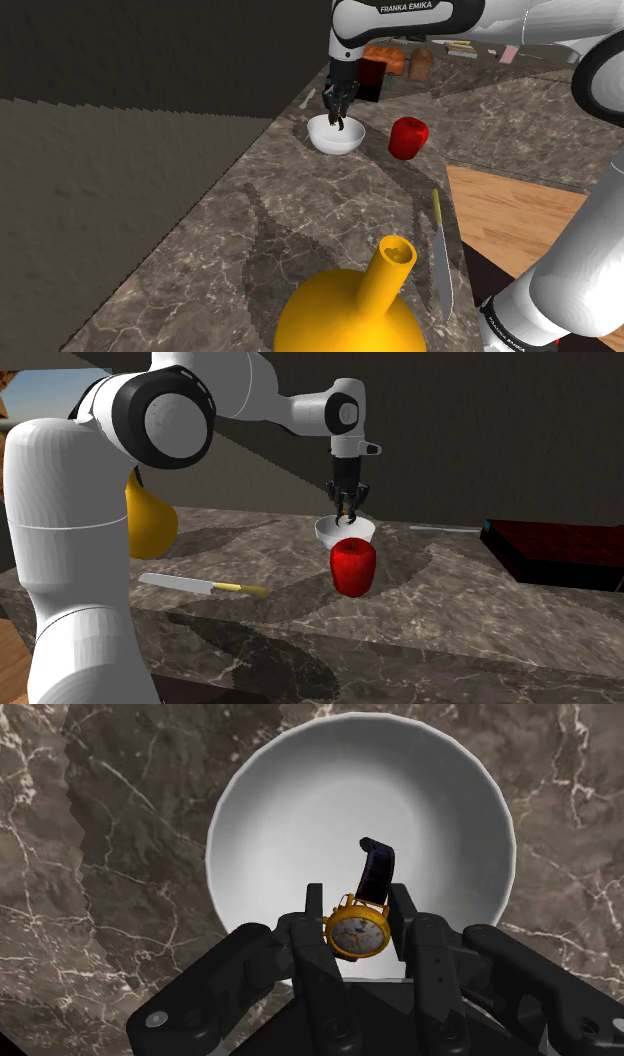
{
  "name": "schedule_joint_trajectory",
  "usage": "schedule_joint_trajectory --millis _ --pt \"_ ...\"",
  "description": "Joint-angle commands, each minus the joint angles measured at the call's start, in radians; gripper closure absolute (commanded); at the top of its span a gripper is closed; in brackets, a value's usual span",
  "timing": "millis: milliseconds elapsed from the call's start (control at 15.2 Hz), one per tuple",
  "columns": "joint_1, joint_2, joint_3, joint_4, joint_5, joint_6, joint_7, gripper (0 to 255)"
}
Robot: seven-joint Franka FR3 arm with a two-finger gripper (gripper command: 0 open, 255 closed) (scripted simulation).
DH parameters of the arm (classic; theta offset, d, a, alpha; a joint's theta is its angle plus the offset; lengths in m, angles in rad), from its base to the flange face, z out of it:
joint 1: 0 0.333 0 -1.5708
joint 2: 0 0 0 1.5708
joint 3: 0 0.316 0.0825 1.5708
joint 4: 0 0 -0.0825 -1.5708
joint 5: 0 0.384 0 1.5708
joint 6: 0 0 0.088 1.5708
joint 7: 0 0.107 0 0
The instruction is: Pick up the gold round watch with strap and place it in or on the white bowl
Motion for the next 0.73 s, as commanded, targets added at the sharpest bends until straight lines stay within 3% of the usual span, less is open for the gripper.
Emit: schedule_joint_trajectory --millis 0,66,132,462,660 --pt "0.0 0.0 0.0 0.0 0.0 0.0 0.0 255" --pt "0.0 0.0 0.0 0.0 0.0 0.0 0.0 255" --pt "0.0 0.0 0.0 0.0 0.0 0.0 0.0 0" --pt "0.0 0.0 0.0 0.0 0.0 0.0 0.0 0" --pt "0.005 0.01 0.002 0.114 -0.001 -0.104 -0.001 0"
